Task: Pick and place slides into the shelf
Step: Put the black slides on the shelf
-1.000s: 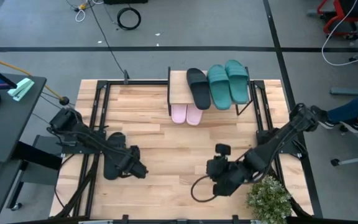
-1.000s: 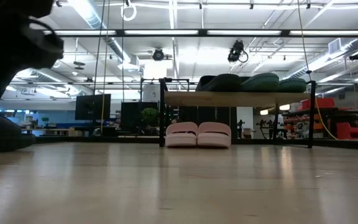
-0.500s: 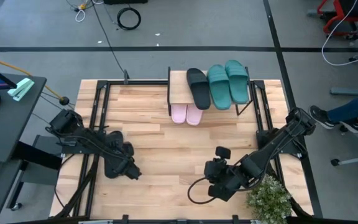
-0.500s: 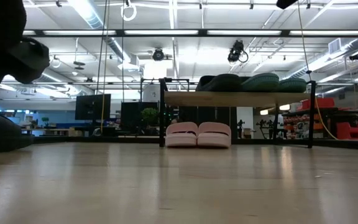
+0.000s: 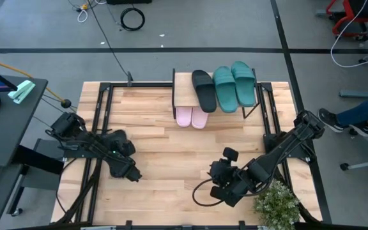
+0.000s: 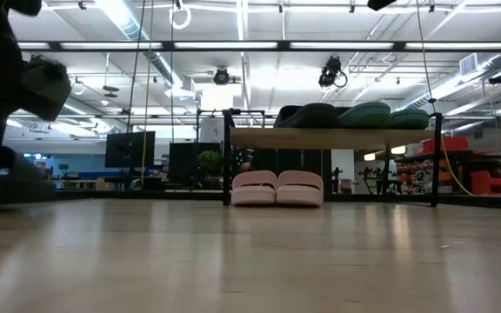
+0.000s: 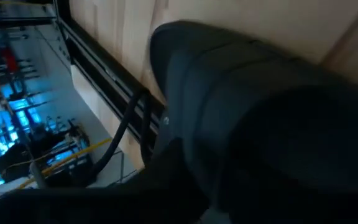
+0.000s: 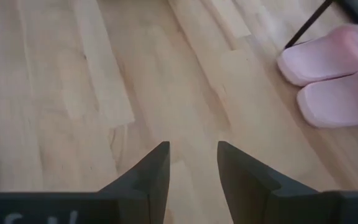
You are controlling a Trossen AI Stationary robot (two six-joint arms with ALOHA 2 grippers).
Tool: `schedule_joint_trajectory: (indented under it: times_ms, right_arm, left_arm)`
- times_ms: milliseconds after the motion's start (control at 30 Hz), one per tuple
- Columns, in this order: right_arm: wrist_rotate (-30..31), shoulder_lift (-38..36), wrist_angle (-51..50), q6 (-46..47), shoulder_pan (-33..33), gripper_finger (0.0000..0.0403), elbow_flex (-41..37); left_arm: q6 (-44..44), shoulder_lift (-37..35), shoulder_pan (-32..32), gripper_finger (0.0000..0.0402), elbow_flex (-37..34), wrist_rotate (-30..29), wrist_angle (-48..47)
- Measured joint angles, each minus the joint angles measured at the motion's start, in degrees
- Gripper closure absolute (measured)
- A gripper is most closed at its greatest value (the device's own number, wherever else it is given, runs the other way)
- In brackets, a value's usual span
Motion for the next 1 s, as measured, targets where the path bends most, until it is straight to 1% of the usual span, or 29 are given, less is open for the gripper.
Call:
schedule_joint_trajectory:
  times_ms: [100,133,200,267,367,467,567,633,700,767,833,900,933,1000]
  right_arm:
    - [1.3,0.0,0.0,-0.3,0.0,0.0263,0.0]
    - [1.3,0.0,0.0,-0.4,0.0,0.0263,0.0]
    - [1.3,0.0,0.0,-0.5,0.0,0.0263,0.0]
    - [1.3,0.0,0.0,-0.6,0.0,0.0263,0.0]
    - [1.7,0.0,-0.7,-1.1,0.0,0.0263,0.0]
    - [4.5,0.0,-3.7,-1.6,0.0,0.0265,0.0]
    - [5.1,0.0,-8.8,1.9,0.0,0.0271,0.0]
    - [5.1,0.0,-12.5,5.4,0.2,0.0275,0.0]
    - [5.2,-0.1,-15.8,8.7,0.8,0.028,0.0]
    - [5.1,-0.1,-17.8,11.4,1.4,0.0284,0.0]
    - [5.5,-0.1,-18.5,12.7,2.0,0.0286,0.0]
    - [6.0,-0.1,-18.4,13.2,2.6,0.0288,0.0]
    - [6.0,-0.1,-18.4,13.2,2.9,0.0288,0.0]
    - [6.1,-0.1,-18.5,13.2,3.4,0.0288,0.0]
  left_arm:
    - [0.9,0.0,0.0,0.0373,3.4,-0.2,-2.1]
    - [1.5,0.0,0.0,0.0384,5.0,-0.6,-3.0]
    - [2.7,0.0,0.0,0.0383,8.7,-2.7,-4.3]
    - [4.0,0.0,0.1,0.0381,13.3,-6.2,-6.0]
    - [9.2,0.0,0.9,0.0389,20.8,-14.3,-5.8]
    - [17.0,0.0,3.3,0.039,29.0,-25.1,-5.9]
    - [23.0,0.0,6.9,0.0383,37.7,-35.7,-5.4]
    - [29.6,0.0,10.1,0.0385,43.1,-39.3,-3.3]
    - [38.4,0.0,13.8,0.0391,47.8,-40.2,1.1]
    - [47.5,0.0,18.0,0.0391,51.2,-40.2,8.8]
    - [56.6,0.0,22.3,0.039,52.9,-39.7,16.7]
    - [65.0,0.0,26.8,0.0386,53.1,-36.9,25.8]
    - [67.5,0.0,28.9,0.0385,53.1,-35.1,29.4]
    - [69.2,0.3,33.1,0.0389,53.1,-32.2,34.1]
